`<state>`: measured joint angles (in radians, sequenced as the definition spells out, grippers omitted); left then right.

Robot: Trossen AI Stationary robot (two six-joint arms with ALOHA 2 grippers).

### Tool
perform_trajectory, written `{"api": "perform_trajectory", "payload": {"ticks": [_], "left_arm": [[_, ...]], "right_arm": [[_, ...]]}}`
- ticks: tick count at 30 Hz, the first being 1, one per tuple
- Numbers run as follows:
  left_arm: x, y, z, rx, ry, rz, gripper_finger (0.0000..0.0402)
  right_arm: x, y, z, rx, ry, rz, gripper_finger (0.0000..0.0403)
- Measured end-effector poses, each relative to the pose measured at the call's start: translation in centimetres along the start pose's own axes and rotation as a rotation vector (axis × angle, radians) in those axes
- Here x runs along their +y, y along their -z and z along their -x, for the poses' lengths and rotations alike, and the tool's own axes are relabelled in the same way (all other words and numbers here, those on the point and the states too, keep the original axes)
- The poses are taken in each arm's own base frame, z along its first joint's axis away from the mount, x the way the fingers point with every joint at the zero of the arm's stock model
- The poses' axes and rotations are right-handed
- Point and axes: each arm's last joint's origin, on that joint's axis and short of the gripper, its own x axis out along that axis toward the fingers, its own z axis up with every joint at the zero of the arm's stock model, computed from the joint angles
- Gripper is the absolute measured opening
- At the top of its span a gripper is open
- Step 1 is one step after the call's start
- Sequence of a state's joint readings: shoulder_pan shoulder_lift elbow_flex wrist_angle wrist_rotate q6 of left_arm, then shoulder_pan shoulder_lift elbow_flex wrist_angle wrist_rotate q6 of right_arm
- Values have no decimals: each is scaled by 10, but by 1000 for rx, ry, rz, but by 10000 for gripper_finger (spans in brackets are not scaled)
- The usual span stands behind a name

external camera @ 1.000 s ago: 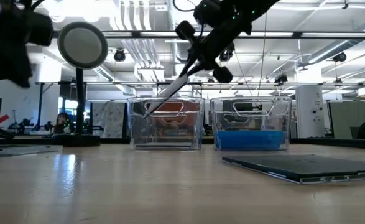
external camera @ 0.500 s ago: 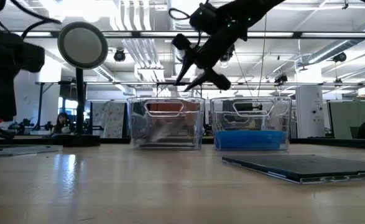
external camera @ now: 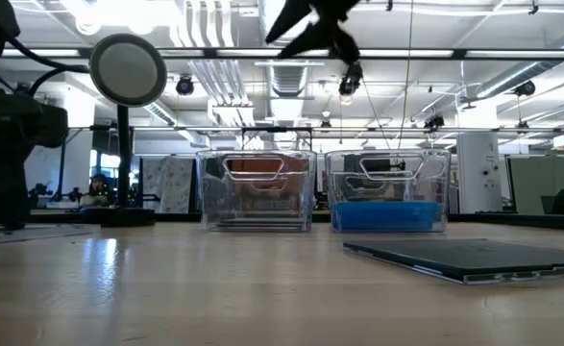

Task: Pick & place jewel cases by type
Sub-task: Put the black CD case into the left transparent bin

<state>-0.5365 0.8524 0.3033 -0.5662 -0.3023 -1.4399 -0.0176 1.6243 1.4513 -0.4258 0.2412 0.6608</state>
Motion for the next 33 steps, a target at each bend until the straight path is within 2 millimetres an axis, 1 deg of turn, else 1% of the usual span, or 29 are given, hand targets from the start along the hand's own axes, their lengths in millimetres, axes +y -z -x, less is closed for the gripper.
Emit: {"api": "perform_trajectory", "payload": {"ticks": [4,6,8,11,14,20,22,23,25,27,30,31,33], "left_arm": [[-1,-1,-4,-66,-10,-12,103],[-1,-1,-6,-84,-18,-16,103],[-2,-1,-8,-88,-28,-15,103],[-9,-2,-5,-68,-10,21,103],[-21,-4,-4,-78,58,24,103],[-33,-3,-17,-110,102,30,103],[-40,-4,-17,-115,103,27,103],[-46,-6,-13,-121,97,14,103],[-56,-12,-1,-144,34,-27,103],[-57,-17,12,-146,-127,-91,103],[-56,-22,29,-94,-350,-174,103],[-55,-22,32,-63,-398,-189,103],[-55,-21,31,-13,-439,-204,103]], "right_arm": [[32,22,14,-105,69,170,132],[43,34,17,-133,101,199,132],[49,43,18,-152,125,180,132],[52,49,16,-157,136,128,132],[53,53,12,-148,139,100,132],[53,54,10,-145,141,96,132],[53,54,10,-144,140,93,132],[53,54,10,-143,139,92,132],[53,54,10,-143,138,90,132],[53,54,10,-143,138,89,132],[53,54,10,-143,139,90,132],[53,54,10,-143,138,90,132],[53,54,10,-143,139,89,132]]}}
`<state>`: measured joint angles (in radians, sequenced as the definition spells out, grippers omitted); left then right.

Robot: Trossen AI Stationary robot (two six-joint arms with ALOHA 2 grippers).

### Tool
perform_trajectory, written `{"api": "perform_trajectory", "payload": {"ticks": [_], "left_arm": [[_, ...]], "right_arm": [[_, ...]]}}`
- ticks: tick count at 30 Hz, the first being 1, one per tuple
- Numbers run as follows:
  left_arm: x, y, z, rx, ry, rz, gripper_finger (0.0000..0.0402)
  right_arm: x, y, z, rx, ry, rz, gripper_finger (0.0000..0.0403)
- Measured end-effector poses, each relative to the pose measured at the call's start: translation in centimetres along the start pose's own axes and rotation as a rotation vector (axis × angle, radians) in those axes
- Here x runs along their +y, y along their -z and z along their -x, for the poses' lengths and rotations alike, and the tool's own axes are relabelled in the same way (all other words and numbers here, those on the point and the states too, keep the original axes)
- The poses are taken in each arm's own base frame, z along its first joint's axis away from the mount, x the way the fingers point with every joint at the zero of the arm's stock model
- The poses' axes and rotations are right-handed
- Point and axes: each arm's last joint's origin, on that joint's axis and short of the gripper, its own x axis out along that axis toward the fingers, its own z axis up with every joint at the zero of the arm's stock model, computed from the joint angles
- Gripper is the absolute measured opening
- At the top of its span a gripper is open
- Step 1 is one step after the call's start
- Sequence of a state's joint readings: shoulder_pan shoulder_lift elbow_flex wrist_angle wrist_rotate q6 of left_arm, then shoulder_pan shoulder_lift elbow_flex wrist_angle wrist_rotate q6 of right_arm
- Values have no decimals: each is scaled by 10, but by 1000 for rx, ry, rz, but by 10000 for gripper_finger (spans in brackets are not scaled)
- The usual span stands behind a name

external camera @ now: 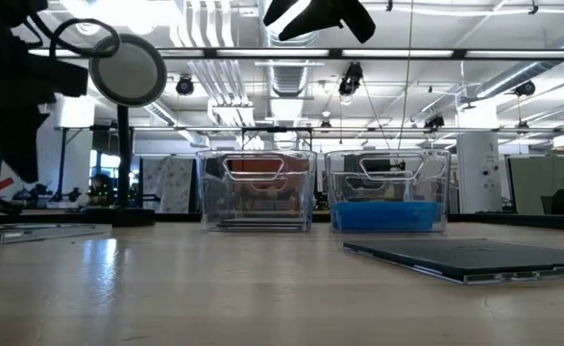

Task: Pick & place jewel cases by type
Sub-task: Put the black CD case into the left transparent bin

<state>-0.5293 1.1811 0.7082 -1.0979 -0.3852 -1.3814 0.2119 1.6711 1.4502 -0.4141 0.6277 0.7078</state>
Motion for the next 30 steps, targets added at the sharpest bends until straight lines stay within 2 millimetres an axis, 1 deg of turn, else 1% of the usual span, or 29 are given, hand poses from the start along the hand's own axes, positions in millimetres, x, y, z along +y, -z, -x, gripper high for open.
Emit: {"api": "perform_trajectory", "payload": {"ticks": [3,7,11,14,16,22,24,26,28,30], "left_arm": [[-7,3,-8,22,17,5,103],[-20,7,-25,12,48,30,103],[-30,11,-41,-9,12,21,103],[-38,12,-47,-16,3,21,103],[-48,11,-49,-34,42,39,103],[-79,2,-46,-96,275,109,103],[-89,-3,-41,-125,368,104,103],[-94,-8,-33,-158,430,73,103],[-94,-12,-25,-170,424,32,103],[-87,-12,-21,-145,331,9,103]], "right_arm": [[0,0,0,0,1,1,132],[0,0,0,0,1,1,132],[0,1,0,3,-3,2,132],[3,3,2,7,-12,2,132],[5,5,4,12,-22,-5,132],[7,12,7,36,-21,-13,132],[5,15,7,58,-9,-25,132],[4,17,6,90,-20,-44,132],[4,21,5,132,-50,-66,132],[3,27,4,186,-76,-108,132]]}}
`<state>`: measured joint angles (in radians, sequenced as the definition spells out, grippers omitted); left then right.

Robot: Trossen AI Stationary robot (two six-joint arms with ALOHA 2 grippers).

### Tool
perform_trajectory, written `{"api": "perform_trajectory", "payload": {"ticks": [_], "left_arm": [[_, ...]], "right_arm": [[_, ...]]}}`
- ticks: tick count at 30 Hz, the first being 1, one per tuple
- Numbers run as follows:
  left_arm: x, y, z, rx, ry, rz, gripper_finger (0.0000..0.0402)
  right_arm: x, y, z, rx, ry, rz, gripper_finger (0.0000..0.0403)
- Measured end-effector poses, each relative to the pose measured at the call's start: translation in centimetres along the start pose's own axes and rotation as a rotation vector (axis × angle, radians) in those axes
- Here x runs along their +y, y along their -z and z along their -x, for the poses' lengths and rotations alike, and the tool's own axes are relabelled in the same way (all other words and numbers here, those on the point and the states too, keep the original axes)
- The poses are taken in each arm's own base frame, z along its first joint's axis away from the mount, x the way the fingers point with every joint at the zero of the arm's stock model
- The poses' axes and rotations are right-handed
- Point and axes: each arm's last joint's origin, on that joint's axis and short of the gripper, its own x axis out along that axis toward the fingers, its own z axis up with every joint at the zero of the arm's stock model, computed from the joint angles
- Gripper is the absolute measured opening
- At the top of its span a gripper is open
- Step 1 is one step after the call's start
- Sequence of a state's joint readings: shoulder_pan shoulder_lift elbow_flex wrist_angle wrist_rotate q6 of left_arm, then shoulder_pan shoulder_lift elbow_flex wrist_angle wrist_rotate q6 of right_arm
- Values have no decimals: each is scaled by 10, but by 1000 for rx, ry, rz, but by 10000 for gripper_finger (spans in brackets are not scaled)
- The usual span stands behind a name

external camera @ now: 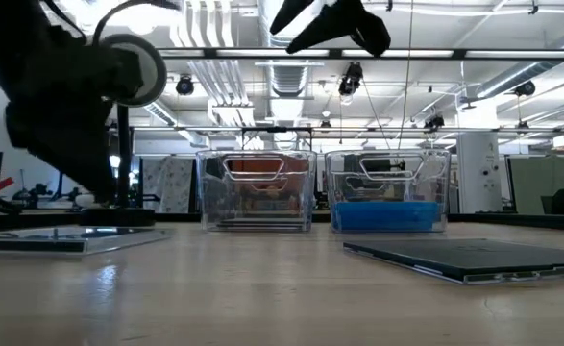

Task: Pick & place jewel cases by type
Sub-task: Put the black CD case into the left transparent bin

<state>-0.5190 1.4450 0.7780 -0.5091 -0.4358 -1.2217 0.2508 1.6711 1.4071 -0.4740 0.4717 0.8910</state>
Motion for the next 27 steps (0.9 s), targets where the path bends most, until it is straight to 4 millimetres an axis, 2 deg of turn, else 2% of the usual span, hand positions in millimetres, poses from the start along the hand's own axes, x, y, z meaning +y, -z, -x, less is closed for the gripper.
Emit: {"api": "perform_trajectory", "payload": {"ticks": [5,7,9,14,20,27], "left_arm": [[25,5,16,163,-287,3,103],[31,9,18,206,-322,0,103],[35,13,19,216,-309,22,103],[45,22,28,198,-246,145,103],[68,30,34,90,-129,318,103],[98,47,18,97,-49,501,103]], "right_arm": [[-12,29,-18,198,-66,-190,132],[-15,44,-30,278,-124,-263,132],[-14,56,-44,329,-215,-341,132],[-6,79,-79,293,-340,-497,136],[10,93,-119,304,-336,-537,175],[18,104,-157,342,-299,-596,237]]}}
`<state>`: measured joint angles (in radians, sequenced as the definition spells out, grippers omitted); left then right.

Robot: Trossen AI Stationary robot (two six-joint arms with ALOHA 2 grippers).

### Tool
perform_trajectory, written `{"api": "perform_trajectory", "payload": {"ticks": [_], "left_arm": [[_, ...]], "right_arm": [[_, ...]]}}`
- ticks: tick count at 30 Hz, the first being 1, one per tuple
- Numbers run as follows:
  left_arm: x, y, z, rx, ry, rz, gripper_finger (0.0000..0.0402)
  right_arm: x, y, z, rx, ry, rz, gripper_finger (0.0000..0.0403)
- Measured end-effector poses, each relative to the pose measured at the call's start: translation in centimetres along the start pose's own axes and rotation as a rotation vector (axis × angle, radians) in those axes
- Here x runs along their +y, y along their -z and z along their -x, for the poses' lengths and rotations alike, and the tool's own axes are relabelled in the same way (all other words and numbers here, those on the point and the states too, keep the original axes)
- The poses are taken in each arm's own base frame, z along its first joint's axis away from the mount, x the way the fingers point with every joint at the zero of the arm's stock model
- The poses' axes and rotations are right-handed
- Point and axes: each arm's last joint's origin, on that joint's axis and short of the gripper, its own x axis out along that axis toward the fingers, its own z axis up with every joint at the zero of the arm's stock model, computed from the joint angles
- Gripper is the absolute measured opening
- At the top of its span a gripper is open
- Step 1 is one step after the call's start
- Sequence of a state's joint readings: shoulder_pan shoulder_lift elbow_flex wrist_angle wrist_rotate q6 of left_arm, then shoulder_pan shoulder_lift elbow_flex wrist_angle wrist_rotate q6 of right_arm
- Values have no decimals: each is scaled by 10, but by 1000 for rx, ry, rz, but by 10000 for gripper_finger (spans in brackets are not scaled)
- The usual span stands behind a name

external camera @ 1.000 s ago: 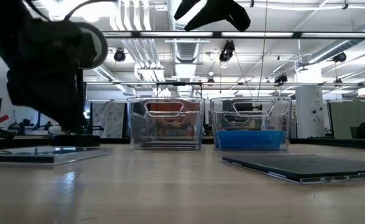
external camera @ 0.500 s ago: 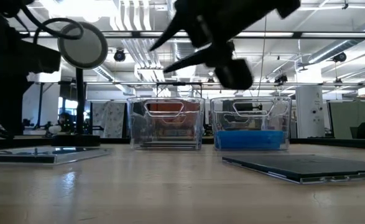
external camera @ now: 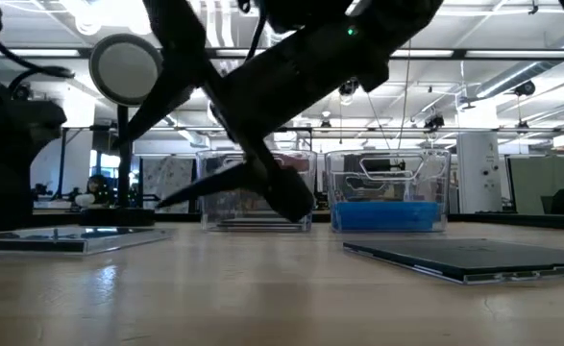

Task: Pick & place jewel cases by type
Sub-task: Put the black CD case into the left transparent bin

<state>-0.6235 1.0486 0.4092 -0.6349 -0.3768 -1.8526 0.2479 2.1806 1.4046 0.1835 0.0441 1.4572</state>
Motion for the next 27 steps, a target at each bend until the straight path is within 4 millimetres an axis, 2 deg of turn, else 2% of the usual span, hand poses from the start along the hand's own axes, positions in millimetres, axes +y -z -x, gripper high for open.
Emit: {"api": "perform_trajectory", "payload": {"ticks": [8,14,16,20,23,27], "left_arm": [[10,2,-10,44,17,42,104],[-2,7,-11,102,128,80,104],[-10,10,-9,165,205,87,104],[-24,13,-6,175,349,46,104],[-30,12,-1,150,373,-12,104],[-32,0,11,-62,328,-64,103]], "right_arm": [[-8,-8,-8,-37,30,-66,293],[-10,-19,-7,-60,56,-83,304],[-11,-21,-6,-61,72,-81,302],[-13,-21,-4,-52,109,-68,299],[-14,-15,-3,-18,124,-72,301],[-11,-1,-3,19,114,-79,301]]}}
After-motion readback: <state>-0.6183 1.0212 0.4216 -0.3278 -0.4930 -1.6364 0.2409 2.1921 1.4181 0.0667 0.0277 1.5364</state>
